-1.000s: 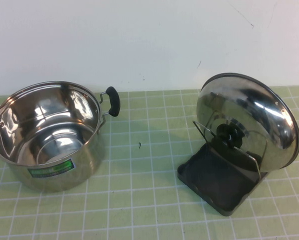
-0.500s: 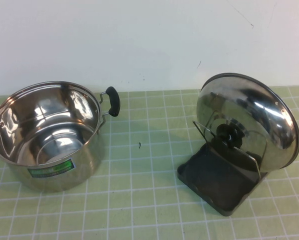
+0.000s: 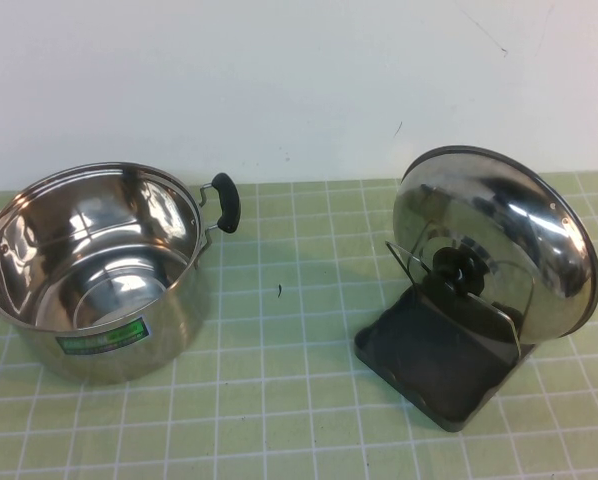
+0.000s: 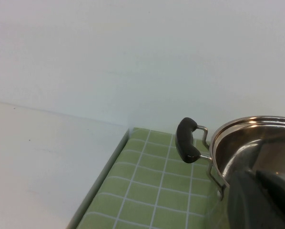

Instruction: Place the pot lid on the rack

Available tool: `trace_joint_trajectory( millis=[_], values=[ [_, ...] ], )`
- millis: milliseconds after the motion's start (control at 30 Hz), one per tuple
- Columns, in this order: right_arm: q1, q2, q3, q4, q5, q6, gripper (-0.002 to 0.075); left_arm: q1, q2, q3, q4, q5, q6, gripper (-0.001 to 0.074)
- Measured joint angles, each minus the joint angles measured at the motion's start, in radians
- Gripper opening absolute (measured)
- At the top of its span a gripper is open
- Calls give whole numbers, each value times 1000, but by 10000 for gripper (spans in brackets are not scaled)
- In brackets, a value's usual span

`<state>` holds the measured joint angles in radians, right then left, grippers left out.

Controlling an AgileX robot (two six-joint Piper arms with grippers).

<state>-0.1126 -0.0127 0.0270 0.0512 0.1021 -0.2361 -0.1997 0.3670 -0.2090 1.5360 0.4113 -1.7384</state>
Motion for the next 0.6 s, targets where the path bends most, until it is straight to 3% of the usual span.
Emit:
trace_joint_trajectory(
  millis=[233,600],
  values=[
    [145,0,0,-112,185,141,10,0,0,0,0,2,0,-1],
    [159,-1,0,-184,227,236,10,0,0,0,0,2,-2,-2]
  ],
)
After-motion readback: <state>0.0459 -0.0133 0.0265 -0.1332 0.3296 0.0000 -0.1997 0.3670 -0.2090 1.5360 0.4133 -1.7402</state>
